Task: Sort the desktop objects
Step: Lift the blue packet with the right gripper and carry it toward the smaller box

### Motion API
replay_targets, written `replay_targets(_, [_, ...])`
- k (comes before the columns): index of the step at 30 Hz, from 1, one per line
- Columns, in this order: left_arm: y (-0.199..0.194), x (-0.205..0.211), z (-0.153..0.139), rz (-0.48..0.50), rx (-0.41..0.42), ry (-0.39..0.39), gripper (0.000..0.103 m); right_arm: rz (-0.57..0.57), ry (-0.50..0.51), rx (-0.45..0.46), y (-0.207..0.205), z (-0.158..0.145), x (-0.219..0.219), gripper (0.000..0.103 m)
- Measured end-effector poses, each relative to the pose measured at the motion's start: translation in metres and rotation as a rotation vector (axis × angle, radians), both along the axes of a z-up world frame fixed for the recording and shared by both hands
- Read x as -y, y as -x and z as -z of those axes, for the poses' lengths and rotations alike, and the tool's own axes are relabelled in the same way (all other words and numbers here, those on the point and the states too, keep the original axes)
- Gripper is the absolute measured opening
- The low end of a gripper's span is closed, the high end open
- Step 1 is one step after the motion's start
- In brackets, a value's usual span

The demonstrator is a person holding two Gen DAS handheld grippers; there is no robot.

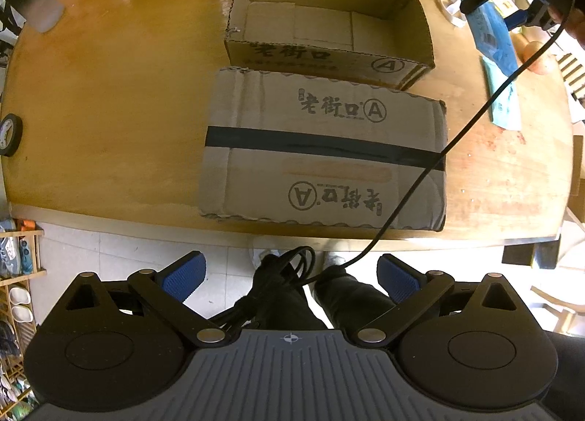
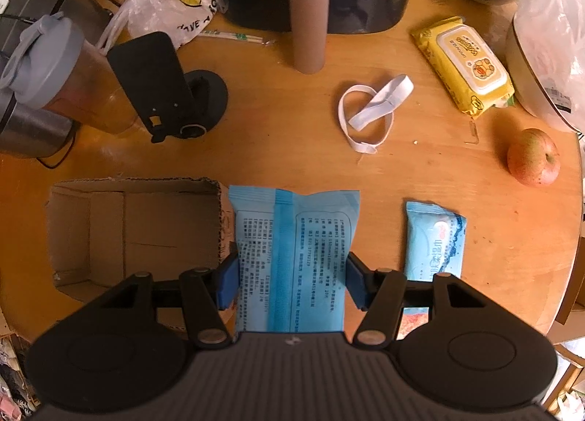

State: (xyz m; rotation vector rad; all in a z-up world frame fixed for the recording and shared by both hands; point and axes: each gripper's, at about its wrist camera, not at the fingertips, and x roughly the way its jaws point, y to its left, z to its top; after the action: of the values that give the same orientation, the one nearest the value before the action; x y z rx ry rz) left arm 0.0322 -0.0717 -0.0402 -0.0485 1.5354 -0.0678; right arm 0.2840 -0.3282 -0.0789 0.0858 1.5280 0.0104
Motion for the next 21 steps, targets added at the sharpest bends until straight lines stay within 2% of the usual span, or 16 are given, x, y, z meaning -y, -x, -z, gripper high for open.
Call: replay_targets(21, [-0.001,-0.021,0.002,-0.020,-0.001,0.005,0.103,-0.050,-0.045,-0.007,-0.004,0.007,-0.055,0.062])
